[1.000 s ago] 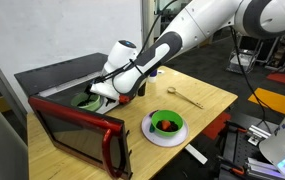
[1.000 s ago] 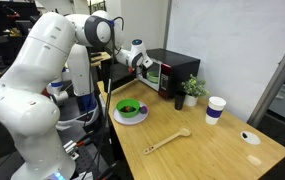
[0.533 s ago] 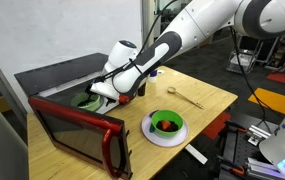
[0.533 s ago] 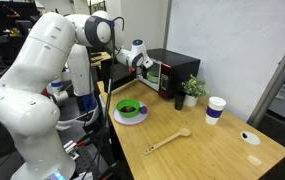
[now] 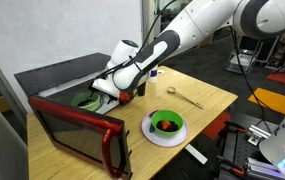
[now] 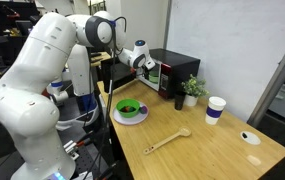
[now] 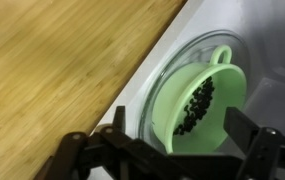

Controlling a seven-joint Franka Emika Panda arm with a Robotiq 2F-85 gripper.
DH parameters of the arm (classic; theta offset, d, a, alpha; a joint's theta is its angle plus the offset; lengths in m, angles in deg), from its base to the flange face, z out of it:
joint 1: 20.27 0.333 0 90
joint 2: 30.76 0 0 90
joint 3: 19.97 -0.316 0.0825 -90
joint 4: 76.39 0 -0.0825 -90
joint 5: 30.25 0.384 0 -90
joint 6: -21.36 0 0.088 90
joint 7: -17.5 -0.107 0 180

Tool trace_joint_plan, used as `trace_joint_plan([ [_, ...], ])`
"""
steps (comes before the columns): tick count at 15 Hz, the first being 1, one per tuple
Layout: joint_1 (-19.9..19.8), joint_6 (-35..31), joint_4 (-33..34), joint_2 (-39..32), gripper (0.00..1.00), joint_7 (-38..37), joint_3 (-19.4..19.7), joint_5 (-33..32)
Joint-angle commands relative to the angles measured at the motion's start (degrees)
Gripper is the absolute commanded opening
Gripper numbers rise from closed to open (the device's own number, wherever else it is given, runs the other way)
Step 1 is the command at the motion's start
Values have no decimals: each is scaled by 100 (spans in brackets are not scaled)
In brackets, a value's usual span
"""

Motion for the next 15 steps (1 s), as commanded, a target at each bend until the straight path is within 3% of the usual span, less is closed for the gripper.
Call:
trace_joint_plan([
  [1, 93, -25, 342, -275, 100, -182, 142, 105],
  [15, 204, 147, 1401, -1045, 100, -772, 306, 78],
])
